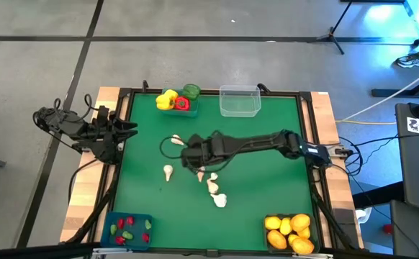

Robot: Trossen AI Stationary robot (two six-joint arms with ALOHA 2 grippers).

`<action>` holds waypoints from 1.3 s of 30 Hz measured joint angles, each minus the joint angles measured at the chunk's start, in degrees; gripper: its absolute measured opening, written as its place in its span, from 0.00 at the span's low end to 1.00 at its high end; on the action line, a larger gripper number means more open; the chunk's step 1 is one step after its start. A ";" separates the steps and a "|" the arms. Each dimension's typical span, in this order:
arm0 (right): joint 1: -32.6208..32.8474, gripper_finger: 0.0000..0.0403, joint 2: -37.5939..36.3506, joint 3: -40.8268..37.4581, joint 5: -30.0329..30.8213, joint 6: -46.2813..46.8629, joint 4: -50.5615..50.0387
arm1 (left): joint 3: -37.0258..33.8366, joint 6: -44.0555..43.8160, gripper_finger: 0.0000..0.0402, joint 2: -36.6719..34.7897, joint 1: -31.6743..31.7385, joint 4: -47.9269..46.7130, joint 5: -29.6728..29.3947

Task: Sort produce into baskets
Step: Put the green chili pepper into the blue bin

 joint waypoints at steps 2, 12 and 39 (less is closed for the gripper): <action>-1.07 0.55 0.08 -0.29 -0.71 2.15 -6.18 | 0.00 0.06 0.52 0.00 0.01 -0.04 0.00; -7.54 0.55 0.37 -8.62 -9.59 -5.78 -7.58 | 0.00 0.06 0.52 0.00 0.00 -0.02 0.00; -13.57 0.55 -1.91 -24.88 -22.21 -17.45 6.87 | 0.00 3.96 0.52 0.00 0.00 -0.06 -0.33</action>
